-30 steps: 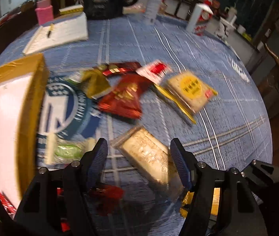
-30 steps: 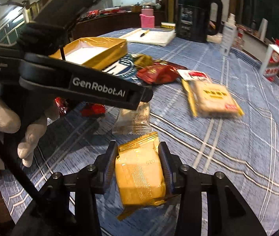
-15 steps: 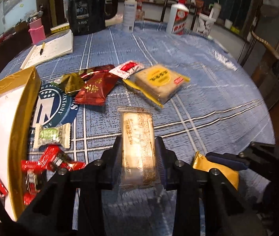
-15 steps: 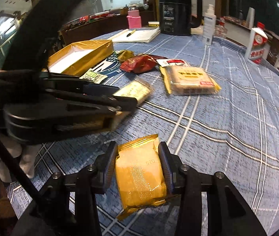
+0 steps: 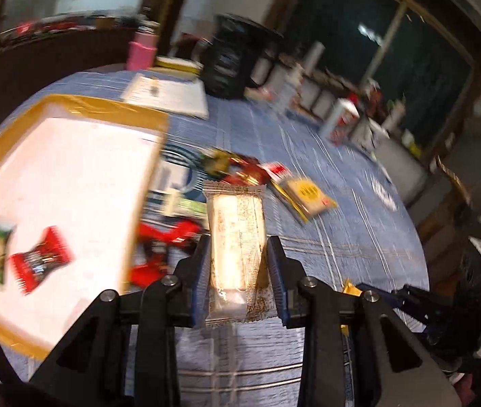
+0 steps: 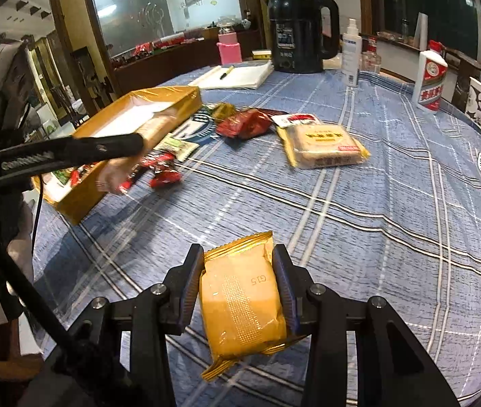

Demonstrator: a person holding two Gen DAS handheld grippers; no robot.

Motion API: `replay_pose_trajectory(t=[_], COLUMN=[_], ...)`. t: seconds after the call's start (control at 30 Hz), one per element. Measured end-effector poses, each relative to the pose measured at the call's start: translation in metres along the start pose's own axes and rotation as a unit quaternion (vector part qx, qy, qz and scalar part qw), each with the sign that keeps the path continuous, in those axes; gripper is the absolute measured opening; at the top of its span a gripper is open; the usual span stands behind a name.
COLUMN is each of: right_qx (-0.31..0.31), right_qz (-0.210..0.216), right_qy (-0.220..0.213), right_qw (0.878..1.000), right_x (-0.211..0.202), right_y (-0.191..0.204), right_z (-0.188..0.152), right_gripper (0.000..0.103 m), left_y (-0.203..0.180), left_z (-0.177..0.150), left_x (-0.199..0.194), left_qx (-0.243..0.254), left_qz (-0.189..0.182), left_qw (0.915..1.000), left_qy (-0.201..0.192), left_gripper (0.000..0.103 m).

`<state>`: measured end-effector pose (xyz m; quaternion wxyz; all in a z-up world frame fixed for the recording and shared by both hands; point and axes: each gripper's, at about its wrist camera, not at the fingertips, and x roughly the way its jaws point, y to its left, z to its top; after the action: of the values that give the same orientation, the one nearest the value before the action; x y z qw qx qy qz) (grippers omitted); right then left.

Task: Organize snacks
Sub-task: 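Carry both packs over the tray and release them inside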

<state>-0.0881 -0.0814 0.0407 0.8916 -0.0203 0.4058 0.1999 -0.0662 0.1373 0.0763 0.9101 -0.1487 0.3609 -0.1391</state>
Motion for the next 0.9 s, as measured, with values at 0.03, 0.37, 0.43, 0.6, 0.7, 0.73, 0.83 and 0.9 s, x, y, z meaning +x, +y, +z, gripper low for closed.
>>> replay_pose_trajectory(t=[0.03,0.37,0.43,0.6,0.7,0.73,0.83,0.9], right_qx=[-0.002,-0.032,-0.034,-0.045,-0.050,-0.050,-0.048,-0.048], right_qz=[0.002,0.039,0.049,0.082,0.103,0.108,0.128,0.134], right_qy=[-0.001,-0.017,-0.016,-0.011,-0.009,-0.009,-0.004,-0.002], right_qw=[1.000,0.999,0.998,0.996,0.993,0.993,0.991,0.990], right_x=[0.001,0.009,0.013,0.031,0.045,0.049,0.064,0.075], right_y=[0.004,0.065,0.075,0.108,0.129,0.134,0.151,0.161], right_z=[0.001,0.038,0.047,0.072,0.089,0.095,0.112,0.121], right_gripper=[0.041,0.041,0.041,0.041,0.041,0.041,0.041,0.041], left_y=[0.007,0.081,0.098,0.142,0.165,0.169,0.180,0.184], left_z=[0.001,0.013,0.013,0.010,0.015,0.017,0.024,0.029], left_x=[-0.006,-0.054,-0.061,-0.070,-0.071,-0.071,-0.067,-0.062], left_qx=[-0.007,-0.058,-0.073,-0.109,-0.121,-0.120,-0.117,-0.114], left_qz=[0.002,0.028,0.034,0.047,0.052,0.056,0.064,0.068], left_qw=[1.0000,0.9959,0.9941,0.9897,0.9881,0.9880,0.9883,0.9888], left_qy=[-0.007,-0.063,-0.072,-0.081,-0.080,-0.080,-0.073,-0.068], left_gripper=[0.034,0.034,0.034,0.034,0.034,0.035,0.034,0.034])
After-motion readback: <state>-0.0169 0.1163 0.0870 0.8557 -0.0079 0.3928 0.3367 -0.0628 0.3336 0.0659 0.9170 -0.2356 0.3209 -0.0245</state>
